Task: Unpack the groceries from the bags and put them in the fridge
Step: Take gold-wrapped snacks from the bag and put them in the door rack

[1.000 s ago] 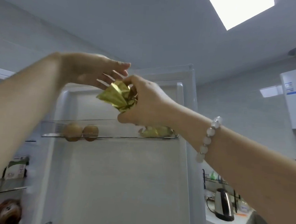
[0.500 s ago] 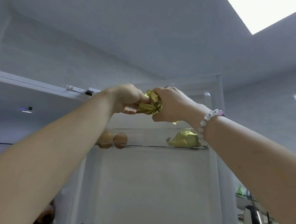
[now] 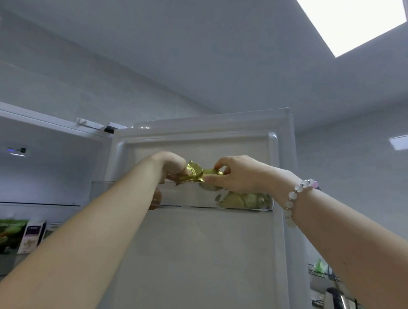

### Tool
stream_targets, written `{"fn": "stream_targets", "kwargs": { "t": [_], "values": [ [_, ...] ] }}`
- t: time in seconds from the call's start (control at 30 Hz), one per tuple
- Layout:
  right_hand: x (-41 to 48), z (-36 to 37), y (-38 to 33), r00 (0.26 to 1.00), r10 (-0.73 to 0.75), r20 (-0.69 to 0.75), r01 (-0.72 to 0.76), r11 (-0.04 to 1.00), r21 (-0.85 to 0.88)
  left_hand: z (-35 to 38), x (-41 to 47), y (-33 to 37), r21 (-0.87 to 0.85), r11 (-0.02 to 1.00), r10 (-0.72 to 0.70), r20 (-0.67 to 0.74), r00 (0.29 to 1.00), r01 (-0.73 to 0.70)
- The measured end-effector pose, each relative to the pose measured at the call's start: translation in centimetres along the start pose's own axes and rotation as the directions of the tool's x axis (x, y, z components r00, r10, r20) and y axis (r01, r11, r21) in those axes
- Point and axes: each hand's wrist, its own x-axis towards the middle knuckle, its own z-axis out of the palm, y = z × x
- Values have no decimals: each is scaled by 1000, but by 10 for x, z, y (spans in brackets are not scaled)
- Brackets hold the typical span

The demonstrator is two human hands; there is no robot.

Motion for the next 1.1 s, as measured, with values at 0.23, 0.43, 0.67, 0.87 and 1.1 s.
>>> {"fn": "stream_targets", "kwargs": {
  "t": [0.23, 0.43, 0.67, 0.87, 1.1],
  "values": [
    [0, 9, -3, 997, 26, 79, -32, 997, 72, 11, 3, 7, 331, 943, 2, 52, 999, -19],
    [3, 18, 2, 999, 47, 10, -48, 994, 103, 11, 2, 3, 354, 934, -12, 131, 991, -35],
    [-11, 15, 7, 995, -34, -92, 35, 999, 7, 16, 5, -3, 545, 837, 165, -147, 975, -59],
    [-40, -2, 22, 993, -6, -118, -5, 995, -100, 18, 0, -9, 546, 833, 188, -128, 974, -89],
    [-60, 5, 32, 985, 50, -162, -80, 980, -181, 23, -5, -18, 531, 842, 263, -245, 933, -98]
  ]
}}
